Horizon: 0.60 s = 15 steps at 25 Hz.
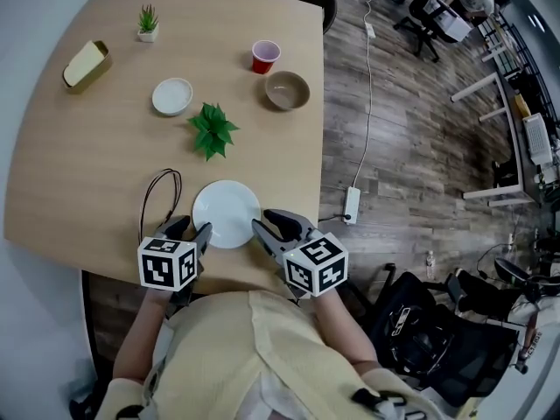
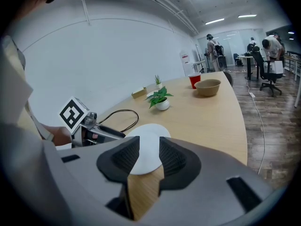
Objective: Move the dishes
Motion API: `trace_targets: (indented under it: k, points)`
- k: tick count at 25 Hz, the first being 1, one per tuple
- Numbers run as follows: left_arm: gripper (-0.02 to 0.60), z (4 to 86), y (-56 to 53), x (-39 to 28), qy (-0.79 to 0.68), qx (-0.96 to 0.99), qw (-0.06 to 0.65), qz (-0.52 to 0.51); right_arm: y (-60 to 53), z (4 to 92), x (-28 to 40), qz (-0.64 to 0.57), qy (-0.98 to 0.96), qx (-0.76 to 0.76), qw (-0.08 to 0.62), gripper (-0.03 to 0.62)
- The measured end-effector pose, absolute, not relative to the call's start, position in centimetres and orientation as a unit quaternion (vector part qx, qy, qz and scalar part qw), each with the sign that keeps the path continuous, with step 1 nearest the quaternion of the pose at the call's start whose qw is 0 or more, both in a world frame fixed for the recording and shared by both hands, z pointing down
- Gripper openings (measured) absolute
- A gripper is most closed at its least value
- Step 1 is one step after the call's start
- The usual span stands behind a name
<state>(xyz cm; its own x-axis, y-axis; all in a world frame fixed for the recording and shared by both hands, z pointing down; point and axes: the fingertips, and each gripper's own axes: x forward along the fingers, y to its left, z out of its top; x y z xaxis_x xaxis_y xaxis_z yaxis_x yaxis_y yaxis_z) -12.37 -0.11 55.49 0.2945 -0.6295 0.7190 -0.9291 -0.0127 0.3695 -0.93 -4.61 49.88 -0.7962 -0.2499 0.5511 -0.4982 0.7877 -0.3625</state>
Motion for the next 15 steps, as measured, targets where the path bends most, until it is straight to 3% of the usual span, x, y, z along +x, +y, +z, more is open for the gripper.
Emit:
trace_targets:
  k: [4, 10, 15]
  points:
    - [0.214, 55.58, -0.05, -12.45, -0.571, 0.682, 0.415, 0.191, -4.61, 49.91, -0.78, 0.255, -0.913, 0.205, 0.243, 0.14]
    - [0.144, 55.85, -0.06, -12.33, -0.579, 0.668, 0.409, 0.225, -4.54, 49.91, -0.97, 0.257, -0.914, 0.201, 0.243, 0.14]
    - [0.144, 55.97, -0.17, -12.37, -0.592, 0.657, 0.409, 0.225, -4.59, 50.19, -0.97, 0.26, -0.913, 0.199, 0.243, 0.138]
